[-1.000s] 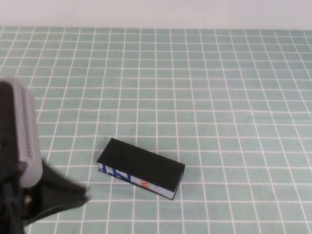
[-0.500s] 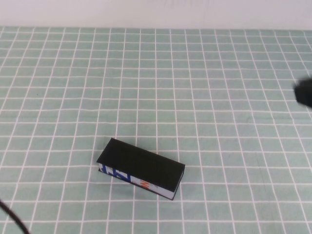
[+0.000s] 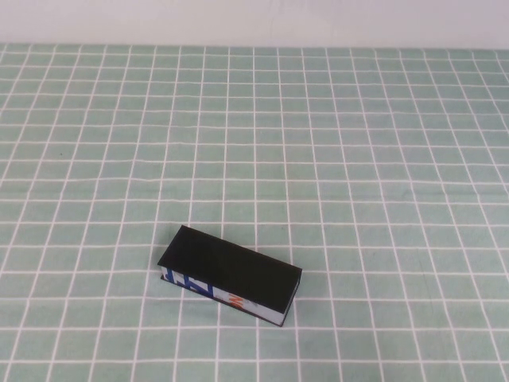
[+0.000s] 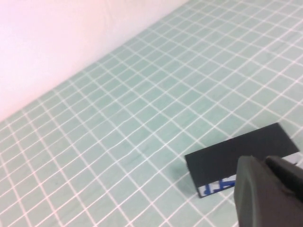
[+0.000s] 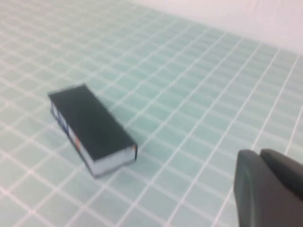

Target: Return glasses to glasses case

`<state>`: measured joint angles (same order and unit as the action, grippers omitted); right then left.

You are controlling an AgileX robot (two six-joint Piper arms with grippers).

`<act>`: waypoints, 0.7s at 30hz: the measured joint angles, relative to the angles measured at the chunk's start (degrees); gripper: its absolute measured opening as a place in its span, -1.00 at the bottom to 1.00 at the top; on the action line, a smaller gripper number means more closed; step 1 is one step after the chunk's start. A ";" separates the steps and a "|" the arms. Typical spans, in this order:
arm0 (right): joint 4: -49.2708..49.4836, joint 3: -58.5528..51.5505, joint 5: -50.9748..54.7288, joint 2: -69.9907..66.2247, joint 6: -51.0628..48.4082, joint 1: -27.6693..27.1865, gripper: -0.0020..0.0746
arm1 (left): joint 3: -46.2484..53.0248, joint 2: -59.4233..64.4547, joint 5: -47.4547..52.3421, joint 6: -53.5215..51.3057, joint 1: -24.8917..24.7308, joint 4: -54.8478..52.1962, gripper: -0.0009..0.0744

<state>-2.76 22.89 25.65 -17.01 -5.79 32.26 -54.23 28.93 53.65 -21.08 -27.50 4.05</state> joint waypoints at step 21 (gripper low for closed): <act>-0.50 -6.13 -0.33 7.60 0.21 0.00 -0.98 | 0.00 0.00 -5.18 -0.92 0.00 1.42 -0.98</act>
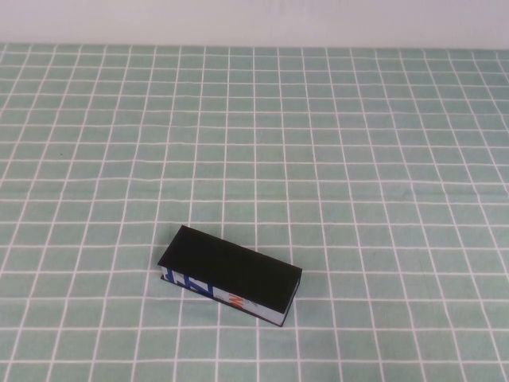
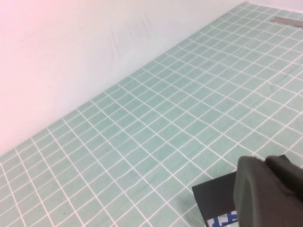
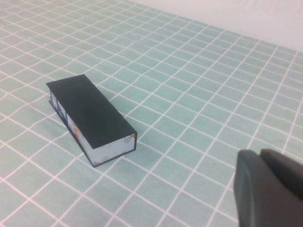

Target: Return glasses to glasses case

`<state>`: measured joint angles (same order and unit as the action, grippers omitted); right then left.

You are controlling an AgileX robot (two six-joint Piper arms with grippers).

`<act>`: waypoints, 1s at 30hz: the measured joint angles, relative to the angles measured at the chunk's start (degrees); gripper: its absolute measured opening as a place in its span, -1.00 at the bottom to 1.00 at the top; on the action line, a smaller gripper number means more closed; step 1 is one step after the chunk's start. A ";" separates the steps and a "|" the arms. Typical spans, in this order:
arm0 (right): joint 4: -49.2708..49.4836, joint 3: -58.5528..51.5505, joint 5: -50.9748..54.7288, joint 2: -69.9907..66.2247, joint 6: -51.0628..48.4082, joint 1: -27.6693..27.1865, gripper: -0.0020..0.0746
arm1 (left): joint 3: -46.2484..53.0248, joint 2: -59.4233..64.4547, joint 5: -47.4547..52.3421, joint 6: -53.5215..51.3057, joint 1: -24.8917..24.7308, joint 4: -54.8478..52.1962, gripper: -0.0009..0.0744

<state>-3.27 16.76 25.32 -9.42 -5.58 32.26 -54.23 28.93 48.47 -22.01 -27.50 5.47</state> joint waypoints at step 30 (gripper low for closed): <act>0.00 0.00 0.00 0.00 0.00 0.00 -0.98 | 34.50 -11.26 -40.22 -0.15 4.10 -2.09 -0.98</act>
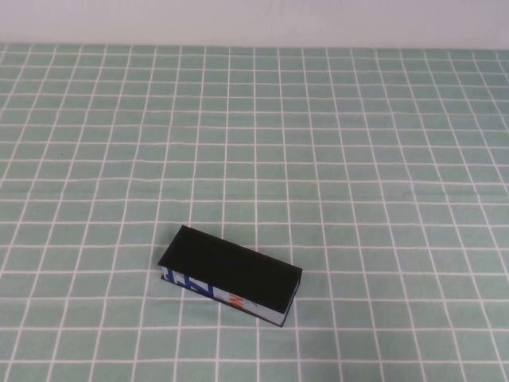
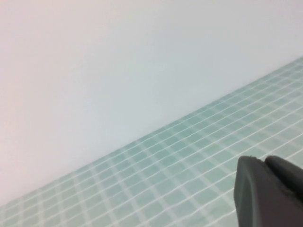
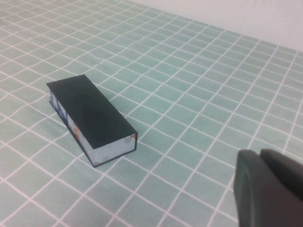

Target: Return glasses to glasses case

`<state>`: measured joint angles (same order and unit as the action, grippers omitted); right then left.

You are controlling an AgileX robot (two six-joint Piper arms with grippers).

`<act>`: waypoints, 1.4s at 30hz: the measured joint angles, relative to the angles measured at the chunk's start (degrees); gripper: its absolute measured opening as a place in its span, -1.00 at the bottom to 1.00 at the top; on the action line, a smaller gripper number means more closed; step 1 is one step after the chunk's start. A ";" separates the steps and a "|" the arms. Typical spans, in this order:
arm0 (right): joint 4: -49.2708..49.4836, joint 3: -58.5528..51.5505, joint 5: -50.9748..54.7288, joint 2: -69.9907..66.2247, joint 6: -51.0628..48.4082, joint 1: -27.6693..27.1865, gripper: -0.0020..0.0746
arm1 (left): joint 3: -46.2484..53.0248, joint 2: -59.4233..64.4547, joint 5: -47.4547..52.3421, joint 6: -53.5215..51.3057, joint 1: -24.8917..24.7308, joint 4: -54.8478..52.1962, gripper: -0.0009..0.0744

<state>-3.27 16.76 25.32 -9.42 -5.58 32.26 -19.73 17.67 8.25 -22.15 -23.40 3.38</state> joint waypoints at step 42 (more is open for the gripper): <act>2.07 0.00 0.11 0.00 0.00 0.00 -0.98 | 21.15 -18.20 12.02 15.41 12.40 0.09 -0.98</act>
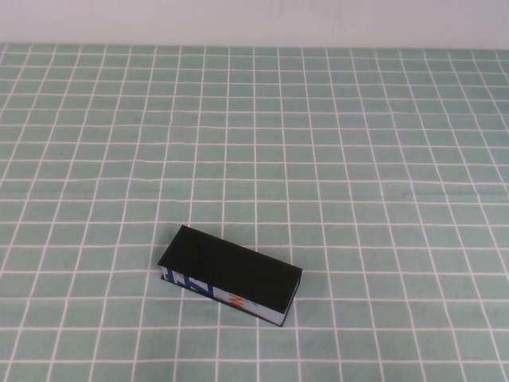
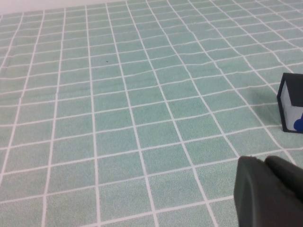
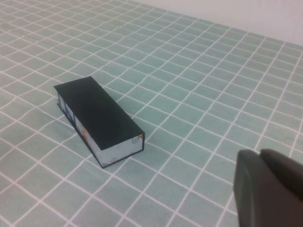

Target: Return glasses to glasses case

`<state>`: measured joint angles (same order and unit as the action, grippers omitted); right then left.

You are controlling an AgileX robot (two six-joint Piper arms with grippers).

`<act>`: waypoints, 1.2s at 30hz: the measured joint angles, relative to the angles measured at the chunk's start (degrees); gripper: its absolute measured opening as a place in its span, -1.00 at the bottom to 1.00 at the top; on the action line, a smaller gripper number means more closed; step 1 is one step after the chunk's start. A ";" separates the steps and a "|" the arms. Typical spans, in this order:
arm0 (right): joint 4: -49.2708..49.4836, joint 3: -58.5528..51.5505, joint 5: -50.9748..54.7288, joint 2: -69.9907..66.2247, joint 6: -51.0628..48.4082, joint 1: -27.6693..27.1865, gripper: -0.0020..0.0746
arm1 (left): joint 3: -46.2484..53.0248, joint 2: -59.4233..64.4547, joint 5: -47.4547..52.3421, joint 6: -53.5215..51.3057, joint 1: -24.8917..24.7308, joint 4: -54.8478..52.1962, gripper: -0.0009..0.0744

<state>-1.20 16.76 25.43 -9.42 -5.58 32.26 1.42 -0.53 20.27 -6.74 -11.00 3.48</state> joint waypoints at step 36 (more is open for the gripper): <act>7.15 -11.95 -8.89 0.00 0.00 -35.81 -0.98 | 0.00 0.00 0.00 0.00 0.00 0.00 -0.98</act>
<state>5.95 4.81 16.54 -9.42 -5.58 -3.54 1.42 -0.53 20.27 -6.74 -11.00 3.48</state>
